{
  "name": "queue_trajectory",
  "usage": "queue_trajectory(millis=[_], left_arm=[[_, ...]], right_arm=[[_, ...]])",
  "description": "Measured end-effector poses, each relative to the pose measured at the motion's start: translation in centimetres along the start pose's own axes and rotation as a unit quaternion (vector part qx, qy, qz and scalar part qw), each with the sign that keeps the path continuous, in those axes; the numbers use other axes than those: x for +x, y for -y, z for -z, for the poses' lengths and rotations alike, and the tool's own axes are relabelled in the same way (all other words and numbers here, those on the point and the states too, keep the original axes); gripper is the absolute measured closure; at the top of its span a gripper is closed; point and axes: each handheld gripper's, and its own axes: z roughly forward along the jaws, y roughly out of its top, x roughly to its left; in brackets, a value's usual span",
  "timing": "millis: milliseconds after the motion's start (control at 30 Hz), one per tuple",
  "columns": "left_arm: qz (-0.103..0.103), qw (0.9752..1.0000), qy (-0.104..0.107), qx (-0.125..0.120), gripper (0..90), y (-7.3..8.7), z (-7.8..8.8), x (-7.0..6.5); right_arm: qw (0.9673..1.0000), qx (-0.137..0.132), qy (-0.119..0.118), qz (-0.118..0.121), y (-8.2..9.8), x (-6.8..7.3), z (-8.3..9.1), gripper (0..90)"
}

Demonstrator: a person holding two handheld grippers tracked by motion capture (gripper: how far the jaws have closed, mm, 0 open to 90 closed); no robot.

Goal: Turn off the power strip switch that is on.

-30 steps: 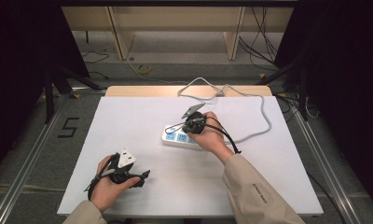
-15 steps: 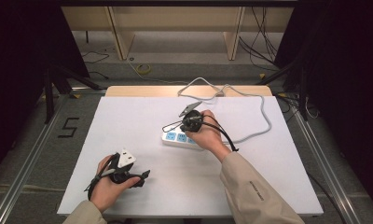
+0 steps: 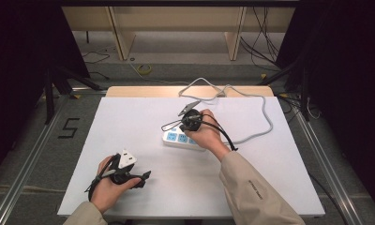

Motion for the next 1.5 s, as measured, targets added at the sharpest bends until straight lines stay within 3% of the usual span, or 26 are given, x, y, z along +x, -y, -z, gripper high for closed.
queue_trajectory(millis=[1233,1500], left_arm=[[0.001,1.0000,0.000,-0.002,15.3,0.0,0.0,0.0],[-0.002,1.0000,-0.001,-0.001,15.4,0.0,0.0,0.0]], right_arm=[[0.9999,0.009,-0.005,-0.004,-1.0,-0.3,-0.8,90.0],[0.9999,0.010,-0.006,0.004,-1.5,-0.4,-1.0,90.0]])
